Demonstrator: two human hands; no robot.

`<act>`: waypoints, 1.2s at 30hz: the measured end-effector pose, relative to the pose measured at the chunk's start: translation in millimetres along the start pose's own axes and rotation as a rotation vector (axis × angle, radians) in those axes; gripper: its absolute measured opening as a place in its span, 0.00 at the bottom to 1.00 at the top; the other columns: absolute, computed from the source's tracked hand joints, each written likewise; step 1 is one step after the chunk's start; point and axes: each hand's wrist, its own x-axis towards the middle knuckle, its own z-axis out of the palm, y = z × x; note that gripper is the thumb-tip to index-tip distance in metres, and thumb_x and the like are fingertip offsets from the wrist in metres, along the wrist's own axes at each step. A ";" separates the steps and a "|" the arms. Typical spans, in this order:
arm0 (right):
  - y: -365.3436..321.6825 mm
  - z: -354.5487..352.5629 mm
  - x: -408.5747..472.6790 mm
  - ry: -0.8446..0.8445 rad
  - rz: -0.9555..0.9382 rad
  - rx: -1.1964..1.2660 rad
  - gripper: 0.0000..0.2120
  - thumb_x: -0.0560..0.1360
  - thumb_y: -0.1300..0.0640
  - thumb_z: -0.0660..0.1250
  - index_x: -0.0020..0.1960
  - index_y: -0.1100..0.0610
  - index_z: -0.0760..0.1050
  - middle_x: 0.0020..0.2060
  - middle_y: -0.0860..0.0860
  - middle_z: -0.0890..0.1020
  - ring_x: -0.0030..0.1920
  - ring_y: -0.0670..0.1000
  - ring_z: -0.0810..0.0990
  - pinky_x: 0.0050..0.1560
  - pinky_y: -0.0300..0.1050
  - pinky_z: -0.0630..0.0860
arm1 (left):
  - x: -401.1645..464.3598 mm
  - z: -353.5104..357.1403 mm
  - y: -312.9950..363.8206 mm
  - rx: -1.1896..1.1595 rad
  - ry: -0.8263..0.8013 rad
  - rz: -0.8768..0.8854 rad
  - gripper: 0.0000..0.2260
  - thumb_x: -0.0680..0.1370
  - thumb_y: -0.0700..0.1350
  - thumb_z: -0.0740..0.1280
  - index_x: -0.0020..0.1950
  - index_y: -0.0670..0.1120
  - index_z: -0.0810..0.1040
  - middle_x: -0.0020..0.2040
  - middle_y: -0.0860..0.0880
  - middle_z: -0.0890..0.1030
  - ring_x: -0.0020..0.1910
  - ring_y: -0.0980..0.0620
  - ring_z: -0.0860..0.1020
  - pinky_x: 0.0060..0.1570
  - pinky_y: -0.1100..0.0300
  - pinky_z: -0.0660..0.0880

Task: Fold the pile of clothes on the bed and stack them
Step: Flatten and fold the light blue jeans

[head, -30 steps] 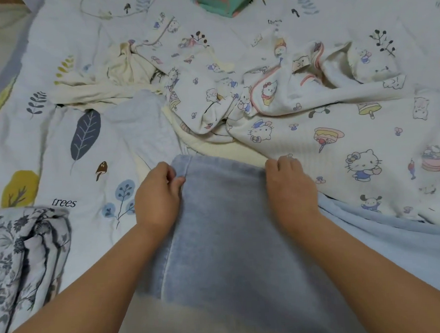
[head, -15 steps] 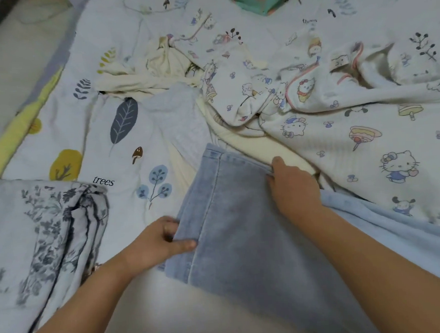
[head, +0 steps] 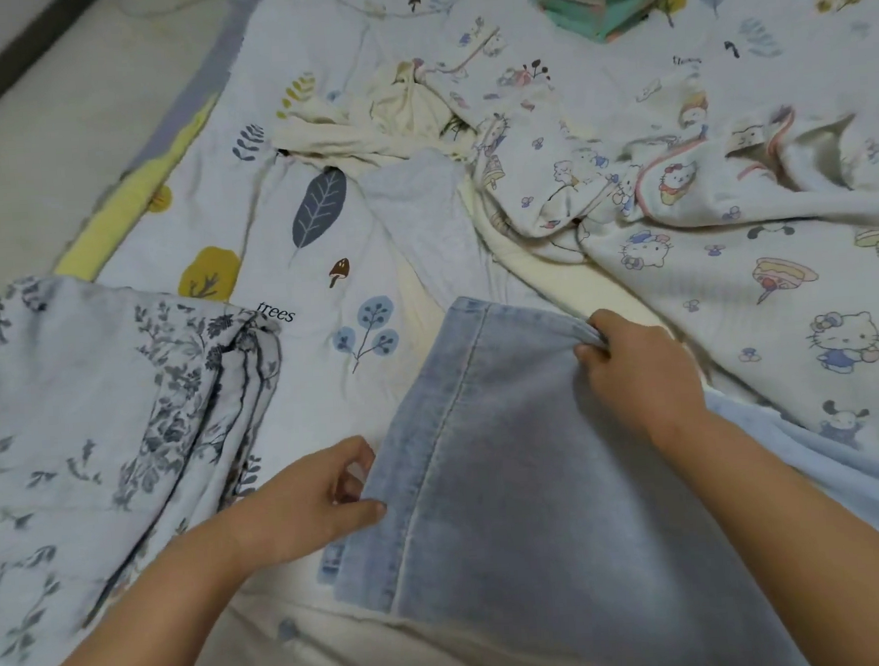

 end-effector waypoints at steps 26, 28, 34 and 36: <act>-54.6 27.0 -59.6 -0.124 -0.161 -0.009 0.23 0.76 0.47 0.62 0.69 0.54 0.65 0.64 0.55 0.68 0.65 0.57 0.66 0.63 0.52 0.64 | -32.4 66.9 -9.3 0.433 0.262 0.145 0.08 0.76 0.47 0.66 0.41 0.44 0.80 0.47 0.56 0.78 0.46 0.57 0.74 0.44 0.67 0.66; -66.4 25.3 -98.1 -0.278 -0.249 0.106 0.28 0.75 0.43 0.62 0.71 0.52 0.61 0.67 0.52 0.65 0.67 0.53 0.62 0.66 0.47 0.60 | -37.0 61.5 -5.5 0.276 0.300 0.084 0.13 0.76 0.45 0.66 0.32 0.47 0.73 0.31 0.60 0.72 0.32 0.63 0.69 0.33 0.69 0.62; -80.3 25.9 -170.2 -0.526 -0.274 0.202 0.55 0.64 0.30 0.66 0.67 0.43 0.25 0.73 0.41 0.39 0.73 0.40 0.42 0.73 0.40 0.47 | -30.0 37.8 38.2 -0.371 0.119 -0.032 0.10 0.79 0.45 0.62 0.49 0.41 0.80 0.45 0.46 0.85 0.45 0.51 0.83 0.47 0.56 0.79; -78.1 24.5 -173.7 -0.400 -0.302 0.207 0.45 0.72 0.38 0.63 0.72 0.45 0.32 0.76 0.47 0.48 0.75 0.45 0.52 0.72 0.40 0.54 | -27.1 35.7 47.7 -0.363 0.096 -0.020 0.11 0.79 0.47 0.61 0.49 0.42 0.80 0.47 0.44 0.84 0.46 0.49 0.82 0.48 0.54 0.78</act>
